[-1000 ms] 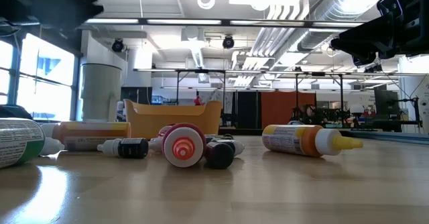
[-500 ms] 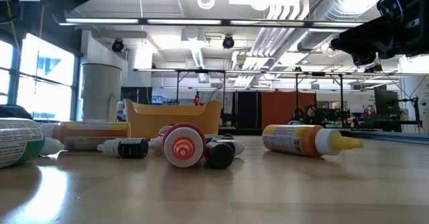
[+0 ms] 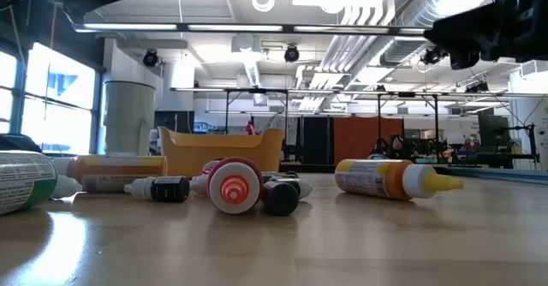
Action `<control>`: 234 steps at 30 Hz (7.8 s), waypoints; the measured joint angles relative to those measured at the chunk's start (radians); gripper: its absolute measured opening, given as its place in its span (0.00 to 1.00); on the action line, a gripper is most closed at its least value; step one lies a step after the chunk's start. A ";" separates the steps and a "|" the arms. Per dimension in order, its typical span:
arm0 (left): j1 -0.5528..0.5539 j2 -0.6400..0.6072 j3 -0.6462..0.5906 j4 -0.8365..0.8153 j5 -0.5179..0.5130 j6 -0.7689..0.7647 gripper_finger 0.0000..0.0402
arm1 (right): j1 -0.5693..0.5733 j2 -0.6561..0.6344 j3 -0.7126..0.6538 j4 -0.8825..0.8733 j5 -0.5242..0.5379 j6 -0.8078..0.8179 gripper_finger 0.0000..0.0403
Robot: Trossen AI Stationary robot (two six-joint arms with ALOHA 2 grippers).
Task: Pick & Place food coloring
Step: Put the large red food coloring bottle into the yellow bin
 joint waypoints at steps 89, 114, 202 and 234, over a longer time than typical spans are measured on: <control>0.000 0.509 0.229 -0.294 -0.042 -0.150 0.46 | 0.146 2.092 1.585 -0.644 -0.109 -0.665 0.47; 0.000 0.510 0.228 -0.294 -0.040 -0.150 0.46 | 0.140 2.232 1.753 -0.804 -0.056 -0.927 0.47; 0.000 0.509 0.228 -0.294 -0.040 -0.150 0.46 | 0.183 2.171 1.627 -0.662 0.274 -0.994 0.33; 0.000 0.509 0.228 -0.294 -0.040 -0.149 0.46 | -0.273 2.056 1.633 -0.395 -0.373 -0.293 0.31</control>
